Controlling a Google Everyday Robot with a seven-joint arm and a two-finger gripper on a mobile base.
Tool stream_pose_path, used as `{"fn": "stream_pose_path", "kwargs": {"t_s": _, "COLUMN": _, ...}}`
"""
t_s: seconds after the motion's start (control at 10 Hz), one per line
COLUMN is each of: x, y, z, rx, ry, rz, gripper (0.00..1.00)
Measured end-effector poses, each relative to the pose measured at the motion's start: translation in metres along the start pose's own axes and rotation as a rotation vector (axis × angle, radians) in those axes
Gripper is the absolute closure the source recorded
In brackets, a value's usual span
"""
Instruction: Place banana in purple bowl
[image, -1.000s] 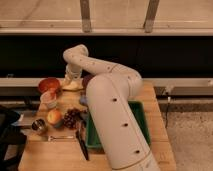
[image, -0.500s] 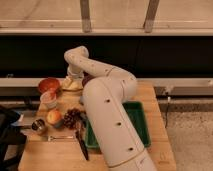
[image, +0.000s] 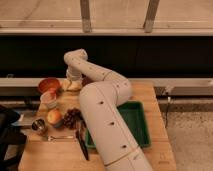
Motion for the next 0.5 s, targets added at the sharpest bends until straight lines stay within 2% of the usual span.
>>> {"fn": "stream_pose_path", "kwargs": {"t_s": 0.2, "x": 0.008, "y": 0.003, "z": 0.008, "rx": -0.012, "ry": 0.01, "rz": 0.003, "gripper": 0.33}}
{"fn": "stream_pose_path", "kwargs": {"t_s": 0.4, "x": 0.017, "y": 0.006, "z": 0.007, "rx": -0.021, "ry": 0.008, "rz": 0.012, "gripper": 0.56}}
{"fn": "stream_pose_path", "kwargs": {"t_s": 0.5, "x": 0.02, "y": 0.008, "z": 0.006, "rx": -0.022, "ry": 0.006, "rz": 0.014, "gripper": 0.64}}
